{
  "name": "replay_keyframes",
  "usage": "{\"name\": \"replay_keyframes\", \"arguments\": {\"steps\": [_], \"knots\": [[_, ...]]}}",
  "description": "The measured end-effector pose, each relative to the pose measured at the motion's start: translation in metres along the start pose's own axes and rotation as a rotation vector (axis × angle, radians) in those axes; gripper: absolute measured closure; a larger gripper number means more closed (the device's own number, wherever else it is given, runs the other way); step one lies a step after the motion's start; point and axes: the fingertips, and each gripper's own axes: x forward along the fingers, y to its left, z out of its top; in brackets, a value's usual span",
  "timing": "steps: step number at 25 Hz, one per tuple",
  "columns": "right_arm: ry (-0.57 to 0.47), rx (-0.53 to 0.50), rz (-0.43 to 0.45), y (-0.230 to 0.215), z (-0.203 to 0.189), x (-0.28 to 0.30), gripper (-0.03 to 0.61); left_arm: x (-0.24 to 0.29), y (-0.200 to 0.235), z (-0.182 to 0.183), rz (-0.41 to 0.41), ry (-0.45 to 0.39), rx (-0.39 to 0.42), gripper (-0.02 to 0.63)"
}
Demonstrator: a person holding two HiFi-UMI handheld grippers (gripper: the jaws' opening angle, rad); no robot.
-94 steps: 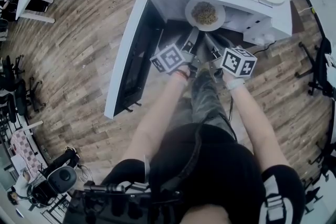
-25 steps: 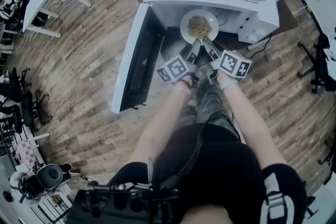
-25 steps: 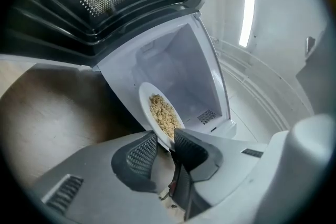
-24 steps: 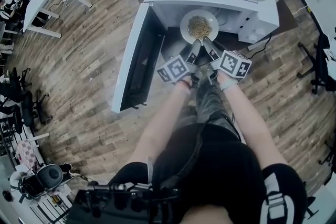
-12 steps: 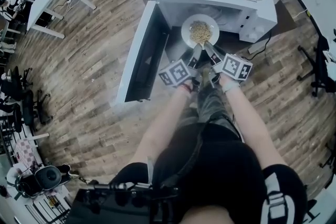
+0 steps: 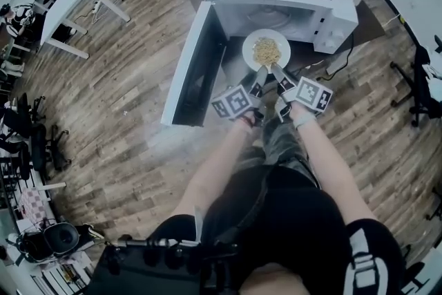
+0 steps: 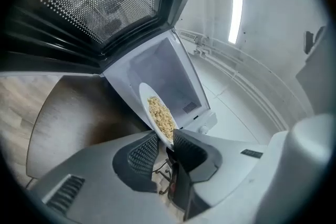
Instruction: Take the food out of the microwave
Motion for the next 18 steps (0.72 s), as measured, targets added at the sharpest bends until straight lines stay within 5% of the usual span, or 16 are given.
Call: {"name": "replay_keyframes", "arguments": {"steps": [18], "knots": [[0.007, 0.018, -0.001, 0.008, -0.024, -0.039, 0.512, -0.03, -0.018, -0.032, -0.022, 0.016, -0.009, 0.531]]}}
